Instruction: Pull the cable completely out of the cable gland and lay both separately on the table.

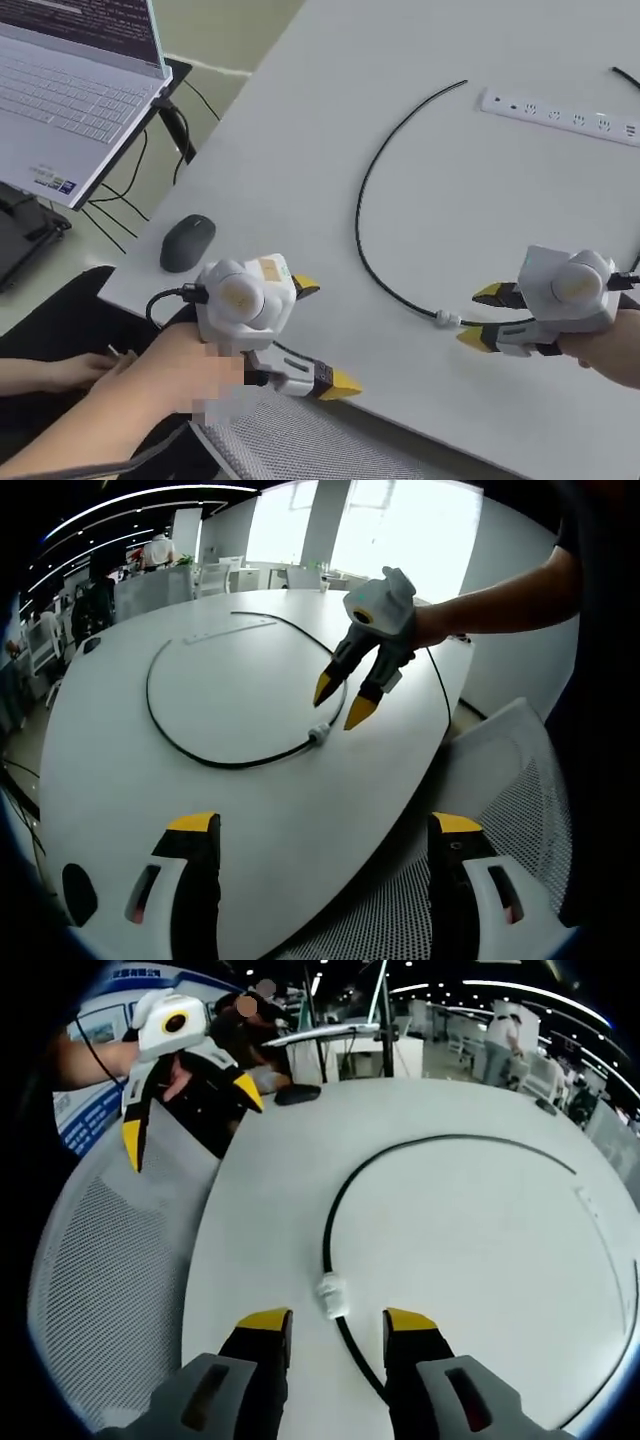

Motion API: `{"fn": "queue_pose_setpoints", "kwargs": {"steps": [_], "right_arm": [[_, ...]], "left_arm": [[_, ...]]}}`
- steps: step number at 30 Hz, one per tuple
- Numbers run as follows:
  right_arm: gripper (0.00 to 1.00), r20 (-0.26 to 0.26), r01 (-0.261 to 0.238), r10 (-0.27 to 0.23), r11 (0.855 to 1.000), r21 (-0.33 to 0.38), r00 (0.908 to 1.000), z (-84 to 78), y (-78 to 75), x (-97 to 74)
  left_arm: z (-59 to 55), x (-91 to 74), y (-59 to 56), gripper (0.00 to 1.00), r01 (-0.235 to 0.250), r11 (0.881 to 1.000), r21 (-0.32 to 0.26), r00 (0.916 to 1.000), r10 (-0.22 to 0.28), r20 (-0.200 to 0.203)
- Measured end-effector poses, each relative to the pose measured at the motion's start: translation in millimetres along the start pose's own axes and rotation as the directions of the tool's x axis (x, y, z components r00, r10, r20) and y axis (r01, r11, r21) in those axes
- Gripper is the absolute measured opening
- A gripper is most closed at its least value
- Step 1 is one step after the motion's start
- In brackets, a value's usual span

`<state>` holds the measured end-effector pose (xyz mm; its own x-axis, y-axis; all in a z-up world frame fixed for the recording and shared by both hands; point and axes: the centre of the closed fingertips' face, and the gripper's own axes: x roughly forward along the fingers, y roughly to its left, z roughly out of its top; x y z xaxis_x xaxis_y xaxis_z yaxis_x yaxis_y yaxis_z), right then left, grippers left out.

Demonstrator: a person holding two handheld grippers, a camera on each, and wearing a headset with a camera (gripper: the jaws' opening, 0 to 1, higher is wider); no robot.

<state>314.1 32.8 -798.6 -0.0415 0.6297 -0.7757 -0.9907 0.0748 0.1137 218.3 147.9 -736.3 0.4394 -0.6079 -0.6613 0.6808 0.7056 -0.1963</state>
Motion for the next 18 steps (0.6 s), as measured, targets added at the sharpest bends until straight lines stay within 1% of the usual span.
{"fn": "queue_pose_setpoints", "kwargs": {"steps": [2, 5, 10, 18], "right_arm": [[0.32, -0.012, -0.005, 0.005, 1.0, -0.017, 0.9999, -0.3, 0.0, 3.5], [0.29, -0.017, -0.013, 0.013, 0.999, -0.033, 0.9998, 0.5, -0.1, 8.1], [0.25, -0.055, -0.042, 0.039, 0.997, -0.065, 0.9977, -2.3, 3.1, 17.0], [0.16, -0.084, -0.056, 0.048, 0.994, -0.092, 0.9953, -5.9, 1.1, 20.7]], "left_arm": [[-1.6, 0.1, 1.4, 0.85, -0.001, 1.0, 0.003, 1.0, 0.001, -0.007], [-0.7, -0.1, 3.2, 0.85, -0.003, 1.0, -0.002, 1.0, 0.003, -0.002], [0.1, 0.5, 4.9, 0.84, -0.004, 1.0, -0.006, 1.0, 0.004, 0.006], [-4.6, 2.1, 5.1, 0.84, 0.006, 1.0, -0.008, 1.0, -0.006, -0.004]]}}
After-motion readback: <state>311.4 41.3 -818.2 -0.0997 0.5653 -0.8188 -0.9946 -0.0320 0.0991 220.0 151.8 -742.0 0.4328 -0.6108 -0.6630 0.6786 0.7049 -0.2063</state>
